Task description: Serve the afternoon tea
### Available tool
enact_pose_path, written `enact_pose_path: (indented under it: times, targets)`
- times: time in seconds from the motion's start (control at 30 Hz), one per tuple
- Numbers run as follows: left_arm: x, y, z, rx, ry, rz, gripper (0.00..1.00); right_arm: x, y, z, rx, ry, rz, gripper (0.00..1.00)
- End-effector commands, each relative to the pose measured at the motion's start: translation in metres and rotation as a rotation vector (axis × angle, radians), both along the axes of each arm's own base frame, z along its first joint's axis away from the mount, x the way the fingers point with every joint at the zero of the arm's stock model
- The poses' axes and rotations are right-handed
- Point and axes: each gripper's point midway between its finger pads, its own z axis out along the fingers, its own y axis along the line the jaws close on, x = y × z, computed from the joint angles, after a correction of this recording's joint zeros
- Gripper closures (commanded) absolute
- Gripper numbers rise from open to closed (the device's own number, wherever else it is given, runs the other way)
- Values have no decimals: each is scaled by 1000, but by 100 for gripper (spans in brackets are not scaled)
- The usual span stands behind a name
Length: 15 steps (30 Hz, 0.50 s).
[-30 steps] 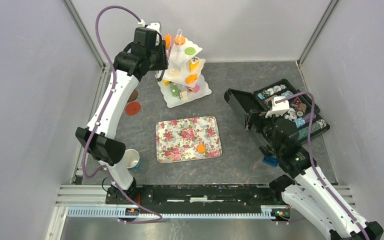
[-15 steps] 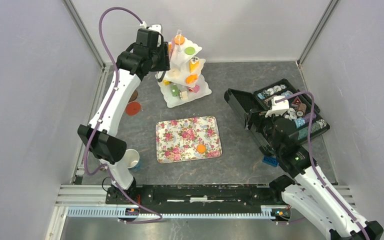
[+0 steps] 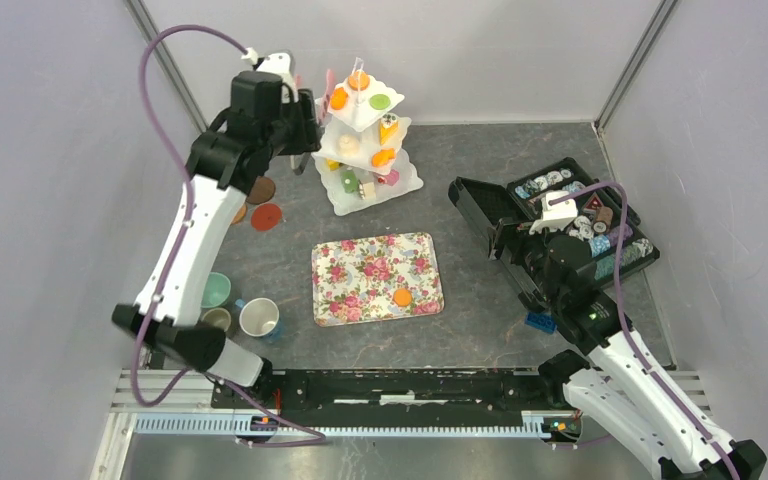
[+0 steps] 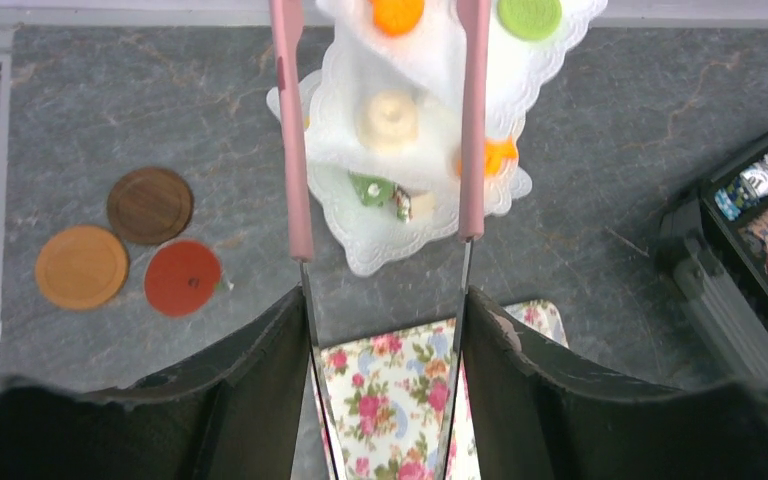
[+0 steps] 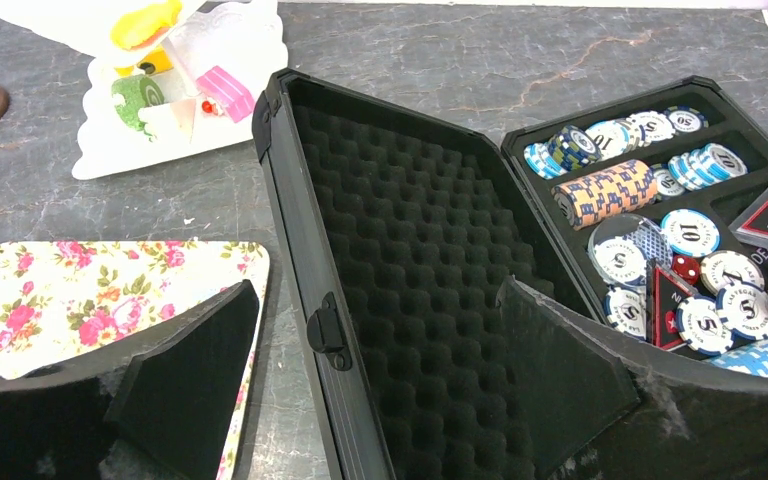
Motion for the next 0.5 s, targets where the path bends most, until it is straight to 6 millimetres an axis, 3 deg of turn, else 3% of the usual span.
enact_pose_path:
  times: [0.0,0.1,0.23,0.47]
  targets:
    - [-42,24,22,-34,-94,39,38,2,5,13,36,-38,13,2]
    - [-72,28,13,-47,-93,-1,37,3,7,10,38,-36,18,2]
    - [-108,11,-9,-81,-57,-164,38,6,10,9,39,-36,25,2]
    - [-168,-37,-82,-166,164,-470,42,10,11,13,39,-50,24,2]
